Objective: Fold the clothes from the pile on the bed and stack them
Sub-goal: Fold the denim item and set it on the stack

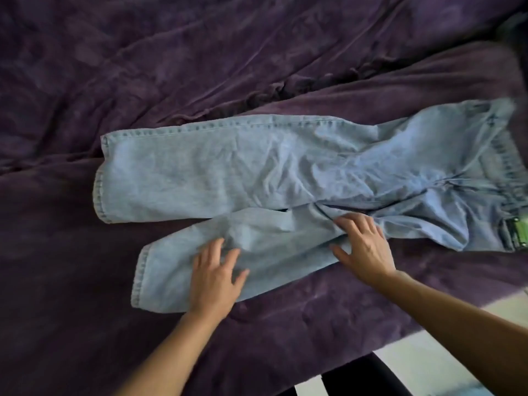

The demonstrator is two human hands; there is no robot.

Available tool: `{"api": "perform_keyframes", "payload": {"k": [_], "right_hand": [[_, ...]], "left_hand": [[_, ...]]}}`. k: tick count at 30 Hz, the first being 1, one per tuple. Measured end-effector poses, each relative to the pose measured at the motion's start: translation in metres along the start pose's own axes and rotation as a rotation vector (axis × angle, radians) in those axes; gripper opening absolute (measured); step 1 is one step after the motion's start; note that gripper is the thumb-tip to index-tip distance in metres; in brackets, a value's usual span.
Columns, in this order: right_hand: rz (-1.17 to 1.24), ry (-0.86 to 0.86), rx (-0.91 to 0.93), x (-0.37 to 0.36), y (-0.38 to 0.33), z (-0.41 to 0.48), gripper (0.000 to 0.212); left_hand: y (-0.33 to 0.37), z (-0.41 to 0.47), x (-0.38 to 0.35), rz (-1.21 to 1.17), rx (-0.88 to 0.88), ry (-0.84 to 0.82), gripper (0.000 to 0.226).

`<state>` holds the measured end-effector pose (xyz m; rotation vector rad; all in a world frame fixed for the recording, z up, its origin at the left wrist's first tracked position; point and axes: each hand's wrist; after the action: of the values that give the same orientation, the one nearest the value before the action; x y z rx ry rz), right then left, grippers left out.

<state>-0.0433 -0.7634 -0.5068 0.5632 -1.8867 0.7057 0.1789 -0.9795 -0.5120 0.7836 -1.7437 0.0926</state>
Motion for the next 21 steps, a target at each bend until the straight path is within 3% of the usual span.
{"api": "perform_keyframes", "payload": {"k": [2, 4, 5, 7, 9, 12, 14, 15, 18, 20, 21], "right_hand": [[-0.054, -0.061, -0.098, -0.004, 0.026, -0.012, 0.069], [-0.061, -0.068, -0.198, -0.002, 0.044, -0.001, 0.062], [-0.055, -0.059, -0.208, 0.002, 0.049, 0.007, 0.052], [-0.023, 0.011, -0.126, 0.012, 0.054, 0.013, 0.033], [0.019, 0.131, -0.006, 0.022, 0.06, 0.001, 0.023], [0.008, 0.173, 0.133, 0.032, 0.077, -0.044, 0.02], [-0.028, 0.054, 0.209, 0.029, 0.092, -0.078, 0.022], [-0.054, -0.086, 0.236, 0.025, 0.098, -0.092, 0.02], [-0.191, -0.608, 0.185, 0.015, 0.104, -0.113, 0.012], [-0.136, -0.58, 0.129, 0.016, 0.1, -0.104, 0.014], [-0.082, -0.467, 0.132, 0.018, 0.095, -0.095, 0.016]], "left_hand": [[-0.006, 0.015, -0.003, 0.086, 0.1, 0.099, 0.06], [-0.014, 0.044, 0.008, 0.143, 0.192, 0.157, 0.063], [-0.016, 0.057, 0.017, 0.164, 0.188, 0.139, 0.052], [-0.01, 0.067, 0.028, 0.157, 0.086, 0.113, 0.021], [0.005, 0.053, 0.033, 0.084, 0.026, 0.129, 0.008], [0.029, -0.004, 0.036, 0.09, -0.057, 0.12, 0.032], [0.039, -0.051, 0.027, 0.177, -0.164, -0.036, 0.039], [0.042, -0.071, 0.021, 0.209, -0.18, -0.195, 0.037], [0.047, -0.11, 0.0, 0.187, 0.036, -0.693, 0.021], [0.049, -0.115, 0.0, 0.025, 0.211, -0.69, 0.032], [0.047, -0.11, 0.002, -0.025, 0.236, -0.526, 0.032]]}}
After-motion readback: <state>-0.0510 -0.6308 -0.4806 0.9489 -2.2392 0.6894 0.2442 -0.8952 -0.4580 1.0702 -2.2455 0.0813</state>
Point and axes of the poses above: each hand's wrist, its own z-axis towards the middle knuckle, its own x-axis out of the back of the hand, y = z × x, and after that the axes turned 6 degrees about -y, right-handed
